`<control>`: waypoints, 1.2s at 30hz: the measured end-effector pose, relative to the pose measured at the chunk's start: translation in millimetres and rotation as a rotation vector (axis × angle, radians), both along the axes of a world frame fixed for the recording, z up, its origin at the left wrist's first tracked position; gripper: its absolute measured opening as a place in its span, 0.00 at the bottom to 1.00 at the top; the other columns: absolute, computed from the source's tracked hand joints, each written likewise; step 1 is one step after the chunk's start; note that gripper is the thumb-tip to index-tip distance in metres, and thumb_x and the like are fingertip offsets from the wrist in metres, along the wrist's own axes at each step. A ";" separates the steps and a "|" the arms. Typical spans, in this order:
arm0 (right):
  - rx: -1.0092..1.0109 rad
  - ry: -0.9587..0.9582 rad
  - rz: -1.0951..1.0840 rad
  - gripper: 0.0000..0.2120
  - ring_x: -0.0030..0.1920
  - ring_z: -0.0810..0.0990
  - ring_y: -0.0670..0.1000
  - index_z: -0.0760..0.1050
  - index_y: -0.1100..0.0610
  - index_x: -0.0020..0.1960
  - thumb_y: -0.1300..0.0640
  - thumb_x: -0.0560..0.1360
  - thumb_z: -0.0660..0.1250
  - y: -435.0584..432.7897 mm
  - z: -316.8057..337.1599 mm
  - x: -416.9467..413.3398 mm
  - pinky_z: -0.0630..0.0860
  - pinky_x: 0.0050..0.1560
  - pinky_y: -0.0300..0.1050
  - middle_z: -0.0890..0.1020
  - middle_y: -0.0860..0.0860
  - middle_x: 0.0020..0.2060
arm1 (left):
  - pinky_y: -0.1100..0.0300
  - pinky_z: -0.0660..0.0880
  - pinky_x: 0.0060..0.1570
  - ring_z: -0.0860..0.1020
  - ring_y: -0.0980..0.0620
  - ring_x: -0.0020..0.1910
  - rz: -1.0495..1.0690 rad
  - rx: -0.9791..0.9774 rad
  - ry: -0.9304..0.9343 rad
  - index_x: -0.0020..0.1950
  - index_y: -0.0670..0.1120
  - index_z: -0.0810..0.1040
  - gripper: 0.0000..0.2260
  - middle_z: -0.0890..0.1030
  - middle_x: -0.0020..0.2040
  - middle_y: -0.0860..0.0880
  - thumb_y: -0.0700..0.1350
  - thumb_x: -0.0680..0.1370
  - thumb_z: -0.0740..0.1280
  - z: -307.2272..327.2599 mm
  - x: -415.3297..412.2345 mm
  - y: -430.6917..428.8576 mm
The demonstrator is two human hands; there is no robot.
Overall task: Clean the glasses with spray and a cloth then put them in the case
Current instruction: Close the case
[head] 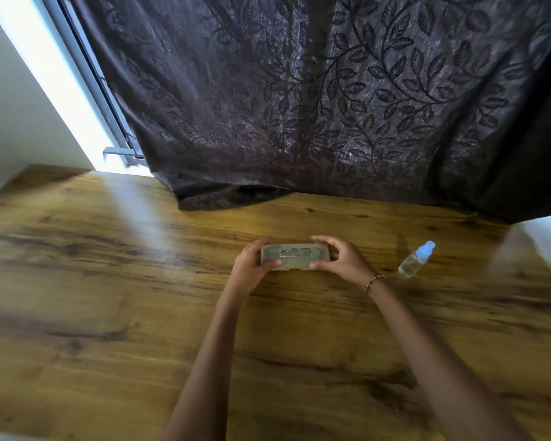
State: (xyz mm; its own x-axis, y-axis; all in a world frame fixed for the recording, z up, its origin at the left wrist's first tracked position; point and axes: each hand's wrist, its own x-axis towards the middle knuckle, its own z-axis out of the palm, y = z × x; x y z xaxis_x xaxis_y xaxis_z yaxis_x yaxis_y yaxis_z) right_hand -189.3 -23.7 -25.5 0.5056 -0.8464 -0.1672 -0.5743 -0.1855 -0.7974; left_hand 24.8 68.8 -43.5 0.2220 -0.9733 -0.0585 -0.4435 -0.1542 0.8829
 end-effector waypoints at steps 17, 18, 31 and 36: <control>0.572 -0.526 -0.363 0.31 0.57 0.79 0.51 0.73 0.62 0.63 0.51 0.64 0.75 0.8 -5.6 3.2 0.76 0.58 0.43 0.79 0.56 0.57 | 0.53 0.76 0.58 0.78 0.44 0.59 0.191 0.217 0.795 0.68 0.41 0.66 0.27 0.73 0.63 0.41 0.39 0.72 0.72 25.6 -9.3 -7.6; 0.628 -0.570 -0.356 0.28 0.57 0.79 0.50 0.72 0.63 0.62 0.53 0.66 0.74 0.7 -2.5 3.5 0.78 0.55 0.41 0.79 0.57 0.58 | 0.54 0.77 0.57 0.78 0.45 0.59 0.215 0.217 0.817 0.68 0.41 0.66 0.27 0.74 0.63 0.41 0.40 0.72 0.72 25.8 -10.2 -9.3; 0.763 -0.818 -0.435 0.14 0.52 0.81 0.57 0.66 0.56 0.48 0.69 0.72 0.69 -3.2 12.0 13.9 0.82 0.45 0.51 0.77 0.57 0.50 | 0.56 0.81 0.49 0.83 0.45 0.51 0.257 0.208 0.996 0.66 0.36 0.70 0.28 0.82 0.54 0.39 0.41 0.70 0.74 26.7 -14.5 -20.8; 0.751 -0.808 -0.442 0.15 0.53 0.81 0.57 0.69 0.59 0.54 0.69 0.72 0.69 -2.5 12.3 14.0 0.82 0.47 0.51 0.78 0.59 0.55 | 0.57 0.81 0.48 0.83 0.45 0.50 0.259 0.206 1.005 0.65 0.37 0.72 0.26 0.82 0.54 0.39 0.40 0.70 0.75 26.1 -15.3 -21.5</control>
State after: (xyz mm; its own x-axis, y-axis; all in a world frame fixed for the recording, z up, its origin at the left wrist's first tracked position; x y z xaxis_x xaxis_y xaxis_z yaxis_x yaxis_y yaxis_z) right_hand -175.3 -26.2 -13.2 0.3812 -0.8001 -0.4632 0.2484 0.5712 -0.7823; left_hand 9.5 47.2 -17.5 0.1791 -0.8534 -0.4895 0.5443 -0.3285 0.7719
